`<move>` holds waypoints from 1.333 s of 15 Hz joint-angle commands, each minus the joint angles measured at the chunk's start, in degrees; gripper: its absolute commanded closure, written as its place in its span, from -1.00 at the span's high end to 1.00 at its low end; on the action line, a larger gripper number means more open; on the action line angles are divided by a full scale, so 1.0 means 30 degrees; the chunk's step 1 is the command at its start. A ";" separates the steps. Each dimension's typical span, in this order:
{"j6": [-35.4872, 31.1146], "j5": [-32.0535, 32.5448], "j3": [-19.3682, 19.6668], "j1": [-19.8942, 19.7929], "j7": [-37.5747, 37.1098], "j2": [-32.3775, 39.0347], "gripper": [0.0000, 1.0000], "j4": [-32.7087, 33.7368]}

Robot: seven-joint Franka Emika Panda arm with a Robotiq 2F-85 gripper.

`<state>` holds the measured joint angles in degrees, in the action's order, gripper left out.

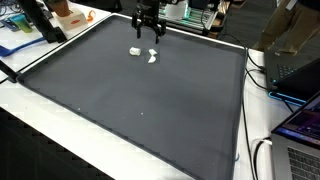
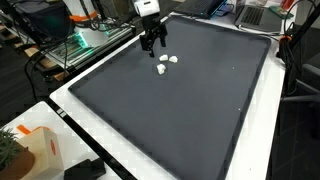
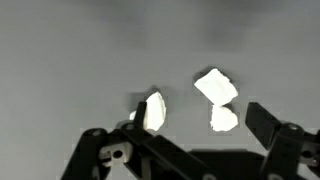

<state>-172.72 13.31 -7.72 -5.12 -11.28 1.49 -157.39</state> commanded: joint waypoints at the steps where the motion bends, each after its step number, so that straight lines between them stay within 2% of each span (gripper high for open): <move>1: -0.4051 -0.3016 -0.0707 -0.0651 0.5114 0.1886 1.00 -0.0022; 2: -0.5691 -0.4233 -0.1930 -0.1510 0.6652 0.2599 1.00 -0.0050; 3: -0.7176 -0.3489 -0.3836 -0.3384 0.6587 0.3294 1.00 -0.0081; 4: -0.8542 -0.0714 -0.4718 -0.4980 0.5519 0.3984 1.00 -0.0098; 8: -1.4476 0.5711 -0.6007 -1.0123 0.6173 0.7374 1.00 -0.0176; 10: -1.6573 0.8847 -0.6420 -1.2817 0.6497 0.9031 1.00 -0.0201; 12: -1.7215 1.2135 -0.7070 -1.5590 0.7178 1.0615 1.00 -0.0225; 13: -1.6595 1.3749 -0.7632 -1.6960 0.7111 1.1143 1.00 -0.0235; 14: -1.7358 1.2336 -0.4177 -1.2119 0.5020 0.9015 1.00 0.0026; 16: -1.7577 1.3984 -0.4819 -1.3937 0.5306 1.0008 1.00 0.0062; 17: -1.8159 1.4206 -0.4645 -1.4004 0.5223 1.0144 1.00 0.0096; 20: -2.0659 1.3397 -0.2690 -1.1882 0.4595 0.9531 1.00 -0.0057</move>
<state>-229.36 54.16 -21.54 -47.33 6.16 33.40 -157.01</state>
